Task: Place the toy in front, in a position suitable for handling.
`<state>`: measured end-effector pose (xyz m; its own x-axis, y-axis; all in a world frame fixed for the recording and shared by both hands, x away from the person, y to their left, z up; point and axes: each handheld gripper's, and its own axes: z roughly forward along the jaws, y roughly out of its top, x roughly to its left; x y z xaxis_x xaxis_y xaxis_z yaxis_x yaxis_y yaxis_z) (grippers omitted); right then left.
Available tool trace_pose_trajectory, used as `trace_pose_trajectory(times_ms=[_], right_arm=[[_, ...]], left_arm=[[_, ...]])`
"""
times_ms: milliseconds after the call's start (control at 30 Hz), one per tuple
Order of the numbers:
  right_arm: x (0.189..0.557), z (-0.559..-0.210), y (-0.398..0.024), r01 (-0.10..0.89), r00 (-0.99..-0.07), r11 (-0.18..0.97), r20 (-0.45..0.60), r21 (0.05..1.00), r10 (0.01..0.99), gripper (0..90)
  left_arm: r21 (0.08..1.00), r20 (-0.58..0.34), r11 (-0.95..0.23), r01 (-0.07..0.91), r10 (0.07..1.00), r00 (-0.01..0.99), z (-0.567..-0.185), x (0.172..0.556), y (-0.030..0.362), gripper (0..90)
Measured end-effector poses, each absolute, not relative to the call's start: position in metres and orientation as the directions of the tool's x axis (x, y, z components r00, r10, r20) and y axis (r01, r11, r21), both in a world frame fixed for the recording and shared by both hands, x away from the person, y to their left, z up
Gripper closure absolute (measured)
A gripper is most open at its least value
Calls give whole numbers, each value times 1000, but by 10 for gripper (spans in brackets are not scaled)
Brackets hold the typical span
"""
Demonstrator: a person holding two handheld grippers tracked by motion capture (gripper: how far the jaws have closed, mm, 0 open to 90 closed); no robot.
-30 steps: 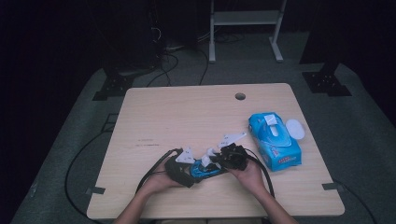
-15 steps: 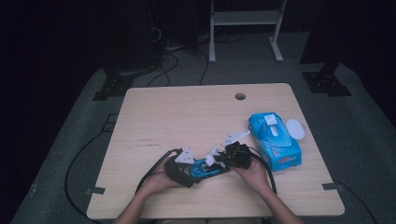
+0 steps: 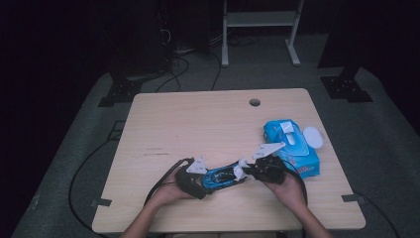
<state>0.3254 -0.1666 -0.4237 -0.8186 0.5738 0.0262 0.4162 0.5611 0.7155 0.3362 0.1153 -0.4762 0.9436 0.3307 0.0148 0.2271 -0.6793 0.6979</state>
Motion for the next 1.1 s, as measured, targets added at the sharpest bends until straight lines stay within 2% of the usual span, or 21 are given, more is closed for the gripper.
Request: trace_pose_trajectory(times_ms=[100,200,433,533,700,800,867,1000,1100], right_arm=[[318,-426,-179,440,-821,556,66,705,567,826],[318,-434,-173,444,-831,575,76,687,551,817],[331,-435,-154,426,-826,571,44,702,562,712],[334,-440,-143,400,-830,609,-12,685,558,729],[334,-441,-153,414,-818,592,-3,692,576,809],[328,-439,-154,415,-824,590,11,693,567,819],[323,-440,-142,392,-849,596,26,701,528,820],[322,-441,-131,362,-863,617,2,699,505,820],[329,-441,-149,394,-823,606,-27,691,567,823]], left_arm=[[695,16,-682,228,331,943,-476,336,115,242],[697,18,-680,229,335,942,-476,336,115,241],[696,15,-681,228,332,943,-476,336,115,244],[697,12,-679,230,331,943,-476,336,116,245],[695,15,-681,230,333,943,-476,336,115,245],[693,15,-683,230,333,943,-476,336,115,246],[692,12,-683,233,334,942,-475,336,114,246],[694,15,-683,230,333,943,-476,336,115,246],[695,15,-682,229,333,943,-476,336,115,246]])
